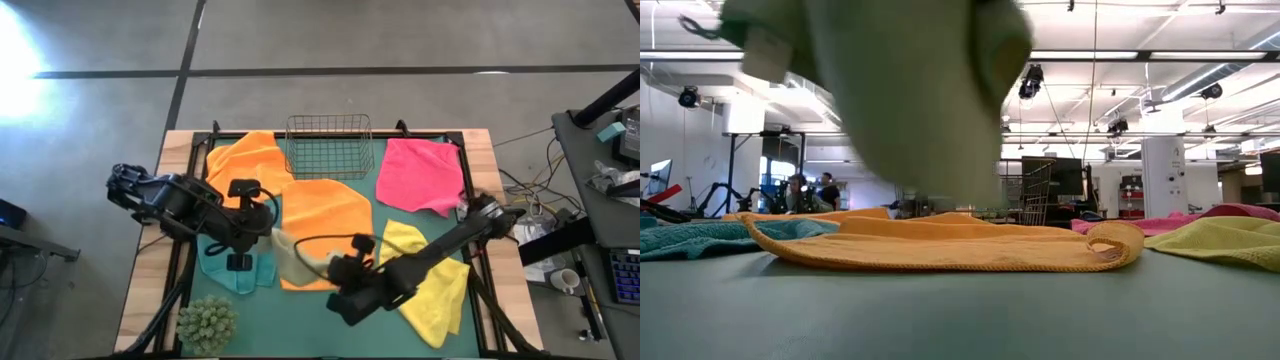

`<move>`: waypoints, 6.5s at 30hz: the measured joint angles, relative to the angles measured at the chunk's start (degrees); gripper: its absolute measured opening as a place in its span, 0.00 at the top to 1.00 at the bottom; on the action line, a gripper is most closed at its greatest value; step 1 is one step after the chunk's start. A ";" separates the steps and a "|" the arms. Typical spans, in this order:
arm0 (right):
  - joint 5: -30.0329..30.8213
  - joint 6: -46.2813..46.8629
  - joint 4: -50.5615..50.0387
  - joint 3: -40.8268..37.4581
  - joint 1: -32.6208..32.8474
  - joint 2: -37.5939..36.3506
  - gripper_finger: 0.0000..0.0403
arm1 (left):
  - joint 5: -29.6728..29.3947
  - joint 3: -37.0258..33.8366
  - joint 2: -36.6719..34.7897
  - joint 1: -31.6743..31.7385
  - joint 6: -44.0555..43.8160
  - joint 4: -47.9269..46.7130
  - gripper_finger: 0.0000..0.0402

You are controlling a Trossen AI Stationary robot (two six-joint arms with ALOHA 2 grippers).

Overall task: Fold microfiber towels
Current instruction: Fold the light green microfiber cloth

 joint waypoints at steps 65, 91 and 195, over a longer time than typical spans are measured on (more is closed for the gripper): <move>-32.19 10.92 -20.80 -0.11 10.40 -9.68 0.98 | 13.91 -17.53 0.06 -11.20 -39.03 18.69 1.00; -30.90 15.46 -12.26 2.76 14.94 -9.11 0.98 | 16.28 -17.88 0.06 -16.52 -37.58 23.34 1.00; -27.72 26.66 -1.90 -2.23 19.12 10.43 0.98 | 17.48 -47.16 3.93 -19.58 -32.94 52.47 1.00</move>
